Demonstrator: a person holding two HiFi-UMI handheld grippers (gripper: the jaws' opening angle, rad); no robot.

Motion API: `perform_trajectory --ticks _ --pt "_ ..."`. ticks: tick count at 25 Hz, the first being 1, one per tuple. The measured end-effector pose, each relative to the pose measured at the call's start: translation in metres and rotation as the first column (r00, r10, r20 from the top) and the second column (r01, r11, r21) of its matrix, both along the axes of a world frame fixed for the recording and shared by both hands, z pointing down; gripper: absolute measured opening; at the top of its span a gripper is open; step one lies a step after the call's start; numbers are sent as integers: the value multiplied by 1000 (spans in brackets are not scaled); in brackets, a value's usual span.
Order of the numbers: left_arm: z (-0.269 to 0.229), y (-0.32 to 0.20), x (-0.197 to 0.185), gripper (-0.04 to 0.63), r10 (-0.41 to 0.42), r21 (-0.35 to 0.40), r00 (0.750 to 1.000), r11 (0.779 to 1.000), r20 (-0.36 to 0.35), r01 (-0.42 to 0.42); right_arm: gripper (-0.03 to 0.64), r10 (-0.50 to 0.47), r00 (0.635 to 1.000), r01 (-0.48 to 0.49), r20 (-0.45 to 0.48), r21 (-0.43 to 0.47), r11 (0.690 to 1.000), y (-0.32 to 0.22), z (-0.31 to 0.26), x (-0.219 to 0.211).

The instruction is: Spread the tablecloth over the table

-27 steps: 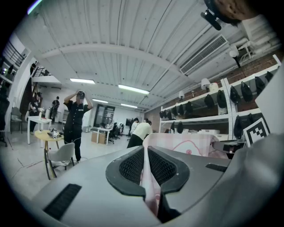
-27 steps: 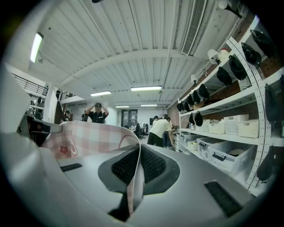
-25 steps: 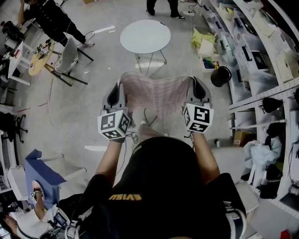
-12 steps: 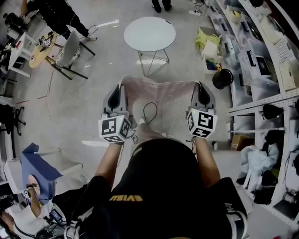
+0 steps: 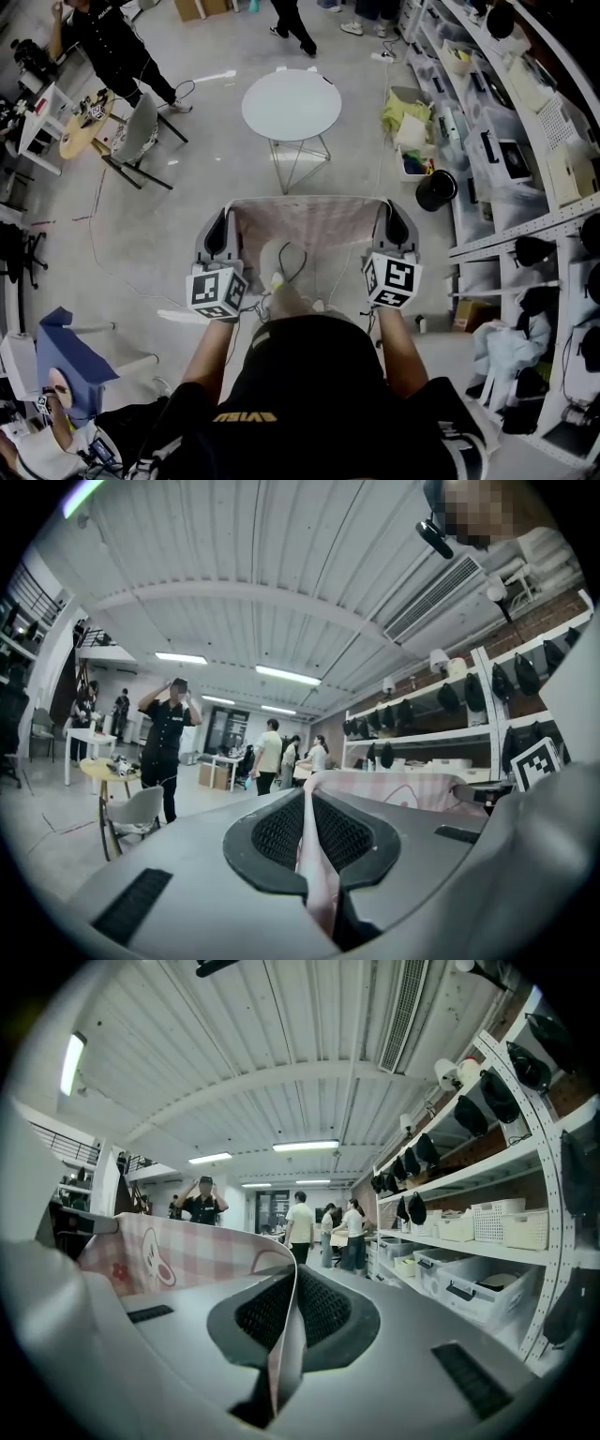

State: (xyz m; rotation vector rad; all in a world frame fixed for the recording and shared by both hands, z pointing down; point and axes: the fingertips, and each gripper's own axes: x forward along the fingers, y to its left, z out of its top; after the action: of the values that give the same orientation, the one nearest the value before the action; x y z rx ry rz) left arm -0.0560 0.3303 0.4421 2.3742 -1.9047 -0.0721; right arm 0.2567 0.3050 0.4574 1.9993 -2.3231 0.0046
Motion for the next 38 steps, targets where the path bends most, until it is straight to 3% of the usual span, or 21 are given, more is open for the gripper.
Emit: perform_trajectory --ticks 3,11,18,31,38 --pt "2 -5 0 37 -9 -29 1000 1000 -28 8 6 -6 1000 6 -4 6 1000 -7 -5 1" --pt "2 -47 -9 37 -18 -67 1000 998 -21 16 6 -3 1000 2 -28 -23 1000 -51 -8 -6" --pt "-4 -110 -19 37 -17 -47 1000 999 -18 16 6 12 998 -15 -63 -40 999 -107 -15 -16" --pt "-24 -230 -88 37 51 5 998 999 -45 -51 6 93 989 -97 -114 -32 995 -193 -42 -85" --pt "-23 -266 -121 37 96 38 995 995 -9 -95 6 120 980 -131 -159 -62 989 -227 -35 -118"
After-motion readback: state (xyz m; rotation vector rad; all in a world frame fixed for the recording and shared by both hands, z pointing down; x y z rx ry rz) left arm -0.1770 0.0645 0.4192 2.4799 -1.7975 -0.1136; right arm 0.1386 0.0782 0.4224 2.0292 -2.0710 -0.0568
